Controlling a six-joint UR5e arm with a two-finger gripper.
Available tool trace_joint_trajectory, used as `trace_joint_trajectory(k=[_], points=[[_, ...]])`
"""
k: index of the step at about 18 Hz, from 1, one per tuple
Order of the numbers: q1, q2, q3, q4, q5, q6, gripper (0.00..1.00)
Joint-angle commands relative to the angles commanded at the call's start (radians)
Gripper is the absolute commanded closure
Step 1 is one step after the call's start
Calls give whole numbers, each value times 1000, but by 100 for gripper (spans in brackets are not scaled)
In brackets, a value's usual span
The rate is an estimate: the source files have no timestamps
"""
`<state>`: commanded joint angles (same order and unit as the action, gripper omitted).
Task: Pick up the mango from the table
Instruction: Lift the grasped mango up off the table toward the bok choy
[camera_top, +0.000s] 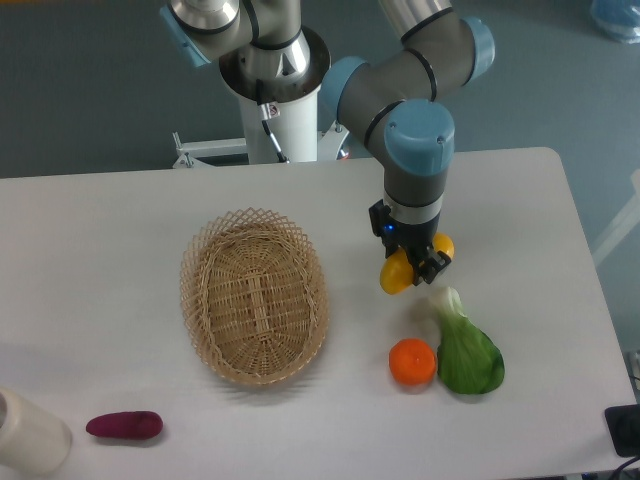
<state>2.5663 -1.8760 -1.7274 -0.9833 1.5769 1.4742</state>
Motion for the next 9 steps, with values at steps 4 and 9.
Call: trace_joint_trajectory(k=[4, 9], points=[[2, -28, 49, -2, -3, -8, 40], [3, -32, 54, 0, -3, -11, 40]])
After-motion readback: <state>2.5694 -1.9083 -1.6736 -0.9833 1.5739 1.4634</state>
